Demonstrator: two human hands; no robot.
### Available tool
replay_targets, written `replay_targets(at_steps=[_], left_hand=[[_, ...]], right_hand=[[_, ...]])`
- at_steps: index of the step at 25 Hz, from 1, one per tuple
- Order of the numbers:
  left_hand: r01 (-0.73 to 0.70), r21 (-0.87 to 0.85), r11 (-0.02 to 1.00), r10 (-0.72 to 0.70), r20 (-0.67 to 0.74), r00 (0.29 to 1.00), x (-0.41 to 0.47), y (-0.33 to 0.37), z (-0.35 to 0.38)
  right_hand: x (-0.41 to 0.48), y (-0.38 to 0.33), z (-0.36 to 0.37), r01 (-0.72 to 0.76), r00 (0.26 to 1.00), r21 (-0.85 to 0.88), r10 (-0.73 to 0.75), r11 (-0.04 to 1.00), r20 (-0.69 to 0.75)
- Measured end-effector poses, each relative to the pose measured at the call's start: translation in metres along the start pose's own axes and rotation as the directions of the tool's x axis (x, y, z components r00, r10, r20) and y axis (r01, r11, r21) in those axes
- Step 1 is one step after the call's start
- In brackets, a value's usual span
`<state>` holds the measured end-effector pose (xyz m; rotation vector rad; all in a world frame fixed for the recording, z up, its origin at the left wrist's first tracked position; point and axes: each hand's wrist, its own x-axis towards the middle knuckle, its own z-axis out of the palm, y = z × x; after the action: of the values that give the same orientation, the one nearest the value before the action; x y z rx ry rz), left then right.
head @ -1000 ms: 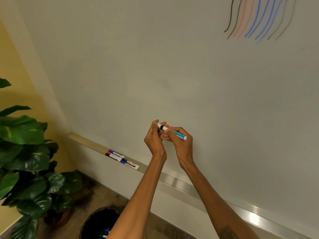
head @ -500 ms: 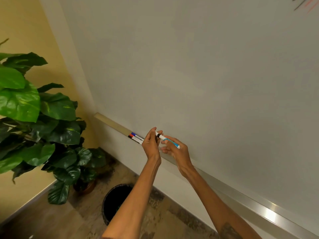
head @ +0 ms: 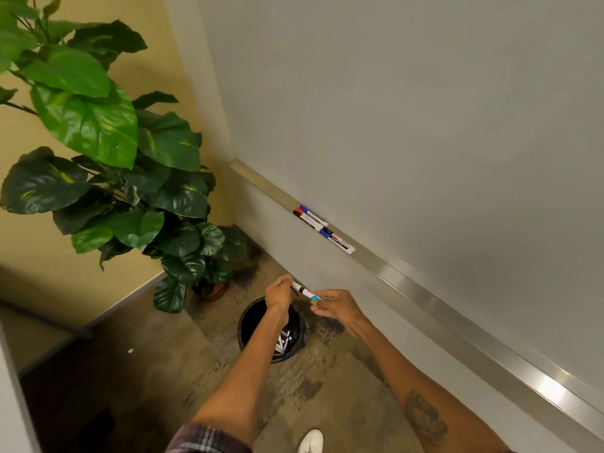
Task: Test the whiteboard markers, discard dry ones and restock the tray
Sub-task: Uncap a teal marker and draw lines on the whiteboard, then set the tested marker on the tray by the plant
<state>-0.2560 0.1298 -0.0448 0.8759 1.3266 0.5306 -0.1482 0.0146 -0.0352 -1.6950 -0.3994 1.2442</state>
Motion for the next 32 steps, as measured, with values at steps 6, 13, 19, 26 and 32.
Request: replay_targets(at_steps=[6,13,19,26,32], left_hand=[[0.130,0.028,0.991,-0.130,-0.011,0.991,0.018,-0.020,-0.049],[0.150,0.045,0.988,-0.150,-0.025,0.988,0.029,-0.017,-0.067],[0.108,0.111,0.988,-0.113,0.040,0.993,0.024,-0.024,-0.031],[0.007,0.256,0.967,-0.072,0.245,0.967,-0.028,-0.040,0.077],[-0.080,0.342,0.936,-0.085,0.441,0.893,-0.113,-0.071,0.174]], right_hand=[[0.041,0.039,0.040,-0.205,0.974,-0.267,0.170,0.942,-0.147],[0.075,0.012,0.061,-0.099,0.995,-0.493,0.100,0.864,-0.024],[0.056,0.026,0.019,-0.093,0.993,-0.487,0.045,0.869,-0.109],[-0.005,0.022,-0.069,-0.003,0.977,-0.342,-0.070,0.940,-0.200],[-0.080,0.047,-0.181,0.025,0.916,-0.249,-0.122,0.968,-0.383]])
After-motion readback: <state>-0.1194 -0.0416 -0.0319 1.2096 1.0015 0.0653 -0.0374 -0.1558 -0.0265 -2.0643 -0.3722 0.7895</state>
